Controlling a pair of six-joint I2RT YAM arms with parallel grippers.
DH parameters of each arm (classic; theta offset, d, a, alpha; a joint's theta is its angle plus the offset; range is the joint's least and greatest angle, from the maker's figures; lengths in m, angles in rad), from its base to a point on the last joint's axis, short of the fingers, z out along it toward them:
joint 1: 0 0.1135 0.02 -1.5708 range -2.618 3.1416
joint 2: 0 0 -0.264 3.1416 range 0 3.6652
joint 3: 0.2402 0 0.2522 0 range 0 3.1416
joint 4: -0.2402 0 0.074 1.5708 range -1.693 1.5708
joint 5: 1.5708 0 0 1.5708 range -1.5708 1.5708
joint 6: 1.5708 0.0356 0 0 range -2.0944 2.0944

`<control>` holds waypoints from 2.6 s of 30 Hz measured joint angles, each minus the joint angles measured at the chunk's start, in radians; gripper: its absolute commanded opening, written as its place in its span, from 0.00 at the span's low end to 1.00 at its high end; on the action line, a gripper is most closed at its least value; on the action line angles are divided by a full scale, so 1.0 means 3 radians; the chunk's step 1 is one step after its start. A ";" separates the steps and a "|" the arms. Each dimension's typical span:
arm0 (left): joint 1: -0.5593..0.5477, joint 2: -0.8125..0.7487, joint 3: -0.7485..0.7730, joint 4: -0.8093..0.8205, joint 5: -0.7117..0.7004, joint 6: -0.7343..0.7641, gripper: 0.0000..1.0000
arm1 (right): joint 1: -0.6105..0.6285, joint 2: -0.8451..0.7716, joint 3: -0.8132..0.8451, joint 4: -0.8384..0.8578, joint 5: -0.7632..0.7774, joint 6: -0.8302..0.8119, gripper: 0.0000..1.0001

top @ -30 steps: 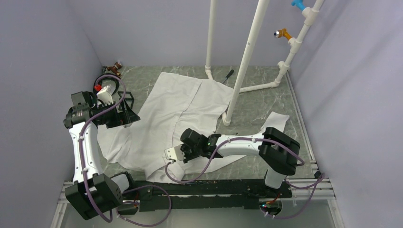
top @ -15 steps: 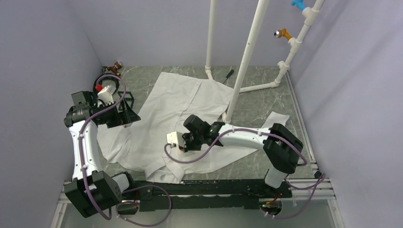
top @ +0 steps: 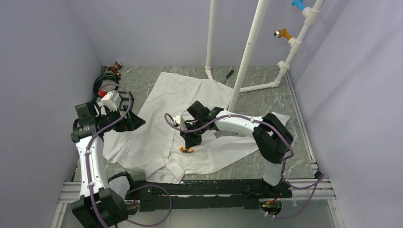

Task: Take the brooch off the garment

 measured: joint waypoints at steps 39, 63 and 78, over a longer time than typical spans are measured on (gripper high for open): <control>-0.1349 -0.0468 -0.1643 0.2266 0.0055 -0.0969 0.56 | -0.0385 0.0434 -0.0015 -0.0239 -0.0052 0.0599 0.00; -0.1876 0.0398 -0.2171 0.3815 0.0074 -0.1972 0.60 | -0.0542 -0.0237 -0.0582 0.0603 -0.0081 0.1041 0.00; -0.2234 0.1816 -0.1776 0.4658 0.0258 -0.1851 0.55 | -0.0685 -0.0280 -0.0930 0.0922 -0.0135 0.1017 0.00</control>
